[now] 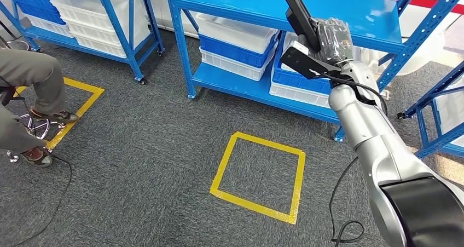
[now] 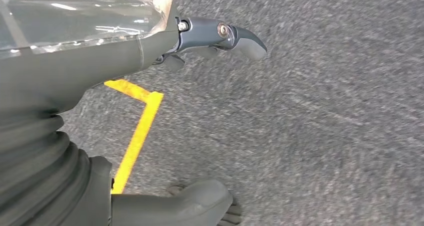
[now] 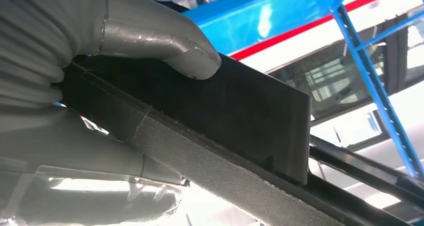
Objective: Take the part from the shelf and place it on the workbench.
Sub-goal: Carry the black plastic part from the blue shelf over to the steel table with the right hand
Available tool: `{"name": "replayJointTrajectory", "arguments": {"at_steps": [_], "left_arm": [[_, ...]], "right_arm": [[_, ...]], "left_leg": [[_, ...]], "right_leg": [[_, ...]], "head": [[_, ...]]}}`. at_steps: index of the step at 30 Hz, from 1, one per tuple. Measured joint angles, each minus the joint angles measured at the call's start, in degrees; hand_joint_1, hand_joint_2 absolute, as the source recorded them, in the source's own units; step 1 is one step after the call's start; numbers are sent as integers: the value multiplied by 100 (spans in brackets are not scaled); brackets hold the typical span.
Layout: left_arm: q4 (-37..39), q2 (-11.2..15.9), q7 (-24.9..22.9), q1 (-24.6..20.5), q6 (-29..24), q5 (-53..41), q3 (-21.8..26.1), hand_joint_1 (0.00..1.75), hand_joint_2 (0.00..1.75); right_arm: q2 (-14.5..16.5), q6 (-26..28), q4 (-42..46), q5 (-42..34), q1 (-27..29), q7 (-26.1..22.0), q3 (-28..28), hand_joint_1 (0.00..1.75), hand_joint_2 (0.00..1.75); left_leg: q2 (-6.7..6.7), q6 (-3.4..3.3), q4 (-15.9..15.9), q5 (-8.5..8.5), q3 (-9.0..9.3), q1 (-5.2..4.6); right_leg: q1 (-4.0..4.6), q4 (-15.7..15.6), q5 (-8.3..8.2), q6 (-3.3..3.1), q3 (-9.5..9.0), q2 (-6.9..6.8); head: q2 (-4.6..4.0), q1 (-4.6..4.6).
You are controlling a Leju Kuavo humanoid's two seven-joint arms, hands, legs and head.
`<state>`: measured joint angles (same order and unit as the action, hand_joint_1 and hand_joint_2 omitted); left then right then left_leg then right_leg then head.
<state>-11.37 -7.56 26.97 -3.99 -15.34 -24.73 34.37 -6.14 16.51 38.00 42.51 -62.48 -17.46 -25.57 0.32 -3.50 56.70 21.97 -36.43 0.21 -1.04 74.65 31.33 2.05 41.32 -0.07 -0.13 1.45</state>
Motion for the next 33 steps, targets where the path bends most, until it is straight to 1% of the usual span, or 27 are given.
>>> {"name": "replayJointTrajectory", "arguments": {"at_steps": [1, 3, 5, 6, 7, 8, 9, 10, 11, 13, 14, 15, 16, 17, 18, 20, 21, 22, 24, 25, 26, 28, 29, 30, 31, 32, 33], "left_arm": [[0, -4, -1, 0, 0, -2, -1, 0, 175], [-1, -9, -1, -1, 1, -6, 0, 0, 175], [-3, -9, 0, -1, 4, -9, 1, 0, 175], [-3, -7, -1, 0, 5, -14, 1, 0, 175], [-3, -7, -1, 1, 6, -22, 1, 0, 175], [-2, -3, -2, 8, 7, -31, 2, 0, 175], [-1, 1, -2, 12, 7, -39, 2, 0, 175], [-1, 2, -3, 17, 7, -44, 2, 0, 175], [0, 4, -3, 22, 8, -46, 3, 0, 175], [0, 2, -4, 23, 12, -51, 3, 0, 175], [0, 2, -4, 21, 14, -54, 3, 0, 175], [0, 2, -4, 19, 15, -59, 3, 0, 175], [0, 2, -4, 18, 15, -64, 3, 0, 175], [0, 2, -4, 17, 15, -71, 3, 0, 175], [0, 2, -4, 14, 15, -78, 3, 0, 175], [-1, 2, -4, -4, 16, -89, 3, 0, 175], [-1, 2, -4, -16, 17, -93, 3, 0, 175], [-2, 1, -4, -26, 17, -97, 2, 0, 175], [1, -7, -7, -22, 18, -99, 1, 0, 175], [2, -9, -8, -14, 19, -99, 2, 0, 175], [4, -10, -10, -6, 19, -99, 3, 0, 175], [4, -8, -10, -5, 18, -98, 5, 0, 175], [4, -8, -10, -6, 17, -98, 5, 0, 175], [4, -10, -10, -6, 17, -98, 5, 0, 175], [4, -14, -10, -5, 18, -98, 5, 0, 175], [4, -17, -9, -5, 20, -98, 5, 0, 175], [4, -20, -6, -6, 25, -98, 5, 0, 175]], "right_arm": [[-3, 1, -6, 5, 3, -1, -1, 175, 175], [-4, 3, -10, 14, 0, -2, 0, 175, 175], [5, 7, -5, 17, -11, -7, 4, 175, 175], [8, 8, -3, 17, -15, -8, 8, 175, 175], [13, 8, 0, 17, -12, -9, 12, 175, 175], [11, 8, -4, 17, -6, -9, 14, 175, 175], [10, 8, -8, 18, 0, -9, 14, 175, 175], [10, 8, -12, 18, 4, -8, 14, 175, 175], [9, 8, -16, 18, 4, -8, 14, 175, 175], [12, 7, -17, 20, -4, -7, 15, 175, 175], [13, 6, -17, 22, -6, -8, 15, 175, 175], [15, 4, -17, 28, -8, -7, 14, 175, 175], [16, 3, -17, 35, -7, -3, 14, 175, 175], [16, 1, -17, 43, -8, 2, 14, 175, 175], [16, 0, -17, 51, -13, 8, 15, 175, 175], [7, -1, -13, 63, -47, 20, 29, 175, 175], [1, -1, -10, 72, -79, 22, 37, 175, 175], [-6, -1, -8, 79, -107, 24, 44, 175, 175], [-27, -4, -10, 96, -110, 23, 48, 175, 175], [-39, -9, -12, 101, -88, 22, 48, 175, 175], [-51, -14, -14, 106, -65, 22, 48, 175, 175], [-69, -20, -15, 110, -49, 23, 50, 175, 175], [-74, -21, -15, 112, -48, 24, 52, 175, 175], [-78, -21, -15, 113, -46, 25, 54, 175, 175], [-79, -21, -15, 113, -42, 26, 54, 175, 175], [-78, -21, -15, 115, -41, 26, 55, 175, 175], [-77, -21, -14, 118, -46, 26, 55, 175, 175]], "left_leg": [[7, 22, 4, -80, -101, 11], [16, 87, 24, -229, -287, 26], [20, 163, 47, -368, -412, 16], [20, 194, 45, -441, -449, 8], [19, 220, 34, -518, -474, 5], [15, 245, 18, -575, -503, 10], [12, 274, 45, -527, -546, 20], [9, 304, 167, -351, -606, 31], [9, 332, 408, -68, -684, 43], [7, 372, 1202, 569, -845, 54], [6, 385, 1594, 732, -891, 57], [6, 393, 1870, 769, -885, 60], [6, 395, 1958, 689, -795, 68], [7, 394, 1843, 566, -606, 81], [5, 388, 1555, 477, -327, 99], [-21, 364, 747, 529, 289, 107], [-37, 344, 455, 605, 463, 91], [-52, 314, 285, 652, 531, 62], [-44, 210, 192, 563, 454, 29], [-32, 144, 167, 486, 402, 25], [-21, 87, 139, 402, 339, 25], [-14, 21, 137, 253, 173, 12], [-15, 12, 138, 181, 85, 0], [-15, 10, 139, 105, -11, -9], [-14, 15, 140, 30, -104, -16], [-13, 23, 141, -41, -189, -19], [-13, 36, 145, -116, -271, -21]], "right_leg": [[-17, -11, -113, 89, -137, -1], [-60, -572, -287, 209, -680, -2], [-40, -1410, -146, 181, -1272, 12], [-18, -1665, -66, 146, -1415, 21], [11, -1774, -36, 114, -1441, 27], [-16, -1746, -76, 72, -1373, 20], [-37, -1728, -135, 33, -1314, 11], [-57, -1715, -203, -27, -1254, 0], [-79, -1715, -279, -93, -1178, -9], [-50, -1706, -428, -176, -1022, -14], [-37, -1702, -495, -191, -943, -15], [-28, -1695, -558, -190, -863, -16], [-23, -1687, -618, -181, -782, -17], [-22, -1675, -677, -167, -702, -17], [-21, -1663, -729, -143, -635, -15], [-6, -1642, -831, -81, -524, -14], [2, -1642, -886, -39, -481, -17], [4, -1651, -948, 5, -438, -20], [1, -1651, -1012, 87, -362, -20], [0, -1565, -917, 86, -296, -16], [1, -1375, -736, 62, -209, -9], [-1, -668, -227, -21, 11, -2], [2, -300, -57, -27, 84, 0], [7, -36, 8, -3, 88, 1], [14, 41, -36, 41, 1, 2], [23, -88, -144, 84, -179, 2], [30, -386, -239, 106, -454, 2]], "head": [[0, -1], [0, -4], [0, 2], [0, 2], [0, 10], [0, 11], [0, 18], [0, 32], [0, 45], [0, 62], [0, 63], [0, 61], [0, 63], [0, 63], [0, 65], [0, 58], [0, 55], [0, 53], [0, 52], [0, 45], [0, 30], [0, 0], [0, -10], [0, -11], [0, -12], [0, -12], [0, -11]]}}
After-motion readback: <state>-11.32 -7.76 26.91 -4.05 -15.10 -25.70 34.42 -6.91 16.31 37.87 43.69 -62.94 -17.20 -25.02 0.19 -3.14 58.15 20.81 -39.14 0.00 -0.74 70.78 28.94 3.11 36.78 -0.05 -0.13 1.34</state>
